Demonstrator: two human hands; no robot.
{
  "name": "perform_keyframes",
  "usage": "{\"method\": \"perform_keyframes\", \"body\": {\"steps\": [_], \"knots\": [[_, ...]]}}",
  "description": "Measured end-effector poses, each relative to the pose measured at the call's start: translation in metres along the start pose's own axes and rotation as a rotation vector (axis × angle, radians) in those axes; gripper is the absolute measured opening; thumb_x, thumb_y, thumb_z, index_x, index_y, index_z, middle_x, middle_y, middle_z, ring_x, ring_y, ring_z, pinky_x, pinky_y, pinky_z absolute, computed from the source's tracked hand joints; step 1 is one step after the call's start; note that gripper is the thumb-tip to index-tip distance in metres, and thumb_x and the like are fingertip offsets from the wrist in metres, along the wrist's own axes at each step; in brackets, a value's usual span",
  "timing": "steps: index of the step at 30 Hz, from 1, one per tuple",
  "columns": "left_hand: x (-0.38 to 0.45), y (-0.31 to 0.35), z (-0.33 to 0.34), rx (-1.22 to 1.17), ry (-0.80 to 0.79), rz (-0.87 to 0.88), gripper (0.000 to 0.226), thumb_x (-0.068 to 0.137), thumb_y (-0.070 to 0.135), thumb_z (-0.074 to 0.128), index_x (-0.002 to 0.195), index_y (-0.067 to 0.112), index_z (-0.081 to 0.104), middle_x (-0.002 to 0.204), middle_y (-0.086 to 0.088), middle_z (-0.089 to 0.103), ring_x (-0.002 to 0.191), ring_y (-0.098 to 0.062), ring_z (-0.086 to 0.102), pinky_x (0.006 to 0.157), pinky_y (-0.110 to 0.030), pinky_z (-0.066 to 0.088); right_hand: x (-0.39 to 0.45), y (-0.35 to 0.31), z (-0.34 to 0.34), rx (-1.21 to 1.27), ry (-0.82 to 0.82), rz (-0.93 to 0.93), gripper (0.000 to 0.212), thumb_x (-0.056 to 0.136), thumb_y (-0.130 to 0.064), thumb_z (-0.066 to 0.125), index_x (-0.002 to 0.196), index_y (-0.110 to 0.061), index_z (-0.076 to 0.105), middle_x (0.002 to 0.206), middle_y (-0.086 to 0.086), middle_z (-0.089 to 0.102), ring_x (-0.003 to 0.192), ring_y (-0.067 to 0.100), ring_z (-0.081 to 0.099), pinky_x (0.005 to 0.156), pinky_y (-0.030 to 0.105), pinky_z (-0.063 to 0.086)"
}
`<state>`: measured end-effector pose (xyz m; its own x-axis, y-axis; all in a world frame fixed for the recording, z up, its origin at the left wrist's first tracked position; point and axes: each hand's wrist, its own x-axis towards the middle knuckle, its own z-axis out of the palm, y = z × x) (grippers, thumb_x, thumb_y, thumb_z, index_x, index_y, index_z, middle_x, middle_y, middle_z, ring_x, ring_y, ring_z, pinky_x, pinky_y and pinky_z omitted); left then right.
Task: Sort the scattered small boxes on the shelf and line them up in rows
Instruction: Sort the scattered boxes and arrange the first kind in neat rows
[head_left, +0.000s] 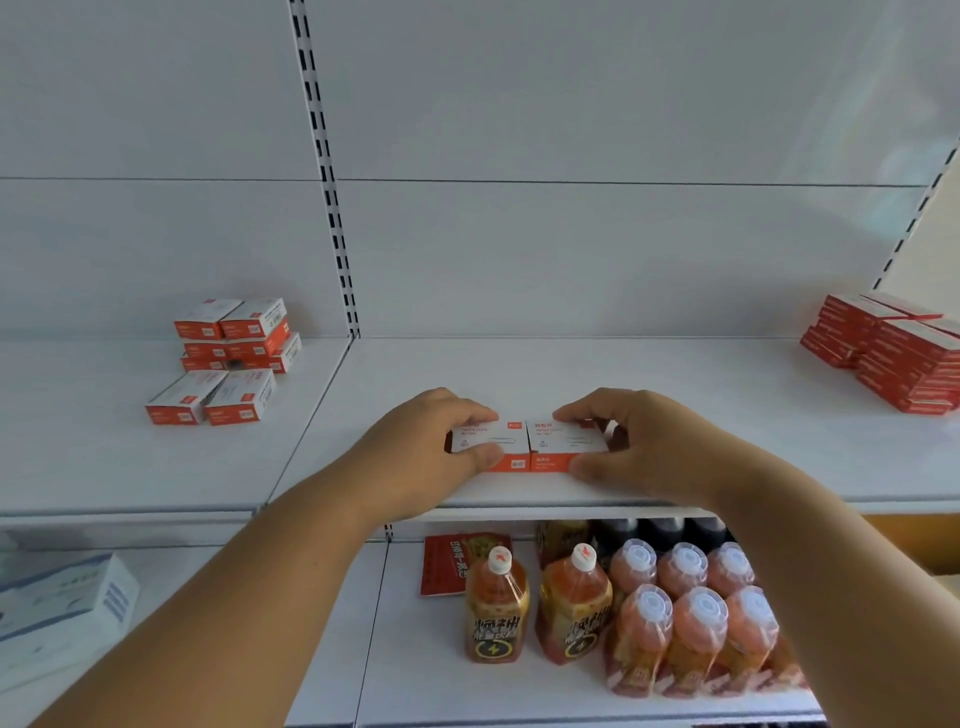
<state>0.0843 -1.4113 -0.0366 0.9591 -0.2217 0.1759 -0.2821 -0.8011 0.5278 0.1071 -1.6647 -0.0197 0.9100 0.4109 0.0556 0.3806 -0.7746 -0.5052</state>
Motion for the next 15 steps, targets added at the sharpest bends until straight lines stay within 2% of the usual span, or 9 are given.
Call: {"method": "perform_keyframes", "body": {"steps": [2, 4, 8, 11, 15], "knots": [[-0.001, 0.001, 0.0, -0.004, 0.009, -0.021, 0.048, 0.088, 0.053, 0.063, 0.133, 0.041, 0.053, 0.115, 0.023, 0.05, 0.102, 0.001, 0.052, 0.083, -0.015, 0.038, 0.005, -0.002, -0.001, -0.016, -0.009, -0.049, 0.058, 0.079, -0.043, 0.073, 0.133, -0.039, 0.052, 0.107, -0.03, 0.052, 0.092, -0.005, 0.055, 0.076, 0.011, 0.04], [-0.004, 0.002, 0.0, -0.044, 0.068, -0.038, 0.051, 0.086, 0.054, 0.064, 0.133, 0.044, 0.049, 0.113, 0.026, 0.048, 0.089, 0.004, 0.053, 0.074, -0.012, 0.038, 0.01, -0.005, -0.002, -0.02, 0.037, -0.105, 0.063, 0.078, -0.046, 0.073, 0.136, -0.035, 0.052, 0.116, -0.027, 0.052, 0.104, -0.002, 0.05, 0.083, 0.018, 0.04], [-0.018, 0.001, -0.008, -0.076, 0.235, -0.045, 0.039, 0.087, 0.049, 0.065, 0.123, 0.047, 0.05, 0.109, 0.026, 0.049, 0.085, 0.006, 0.053, 0.062, -0.01, 0.039, 0.015, -0.022, 0.006, -0.015, 0.246, -0.17, 0.054, 0.08, -0.055, 0.063, 0.129, -0.033, 0.058, 0.118, -0.023, 0.054, 0.112, 0.003, 0.046, 0.092, 0.026, 0.04], [-0.034, -0.009, -0.023, -0.024, 0.303, -0.032, 0.029, 0.09, 0.044, 0.064, 0.117, 0.047, 0.053, 0.105, 0.029, 0.05, 0.088, 0.006, 0.053, 0.064, -0.009, 0.038, 0.023, -0.052, 0.021, -0.019, 0.354, -0.223, 0.04, 0.085, -0.046, 0.064, 0.122, -0.031, 0.061, 0.108, -0.024, 0.056, 0.107, 0.003, 0.048, 0.087, 0.02, 0.034], [-0.055, -0.042, -0.061, 0.005, 0.469, -0.027, 0.018, 0.091, 0.03, 0.065, 0.104, 0.041, 0.062, 0.096, 0.029, 0.056, 0.081, 0.003, 0.055, 0.061, -0.008, 0.036, 0.045, -0.109, 0.045, 0.001, 0.365, -0.292, 0.031, 0.088, -0.036, 0.065, 0.118, -0.028, 0.064, 0.106, -0.018, 0.06, 0.106, 0.005, 0.049, 0.084, 0.017, 0.032]]}}
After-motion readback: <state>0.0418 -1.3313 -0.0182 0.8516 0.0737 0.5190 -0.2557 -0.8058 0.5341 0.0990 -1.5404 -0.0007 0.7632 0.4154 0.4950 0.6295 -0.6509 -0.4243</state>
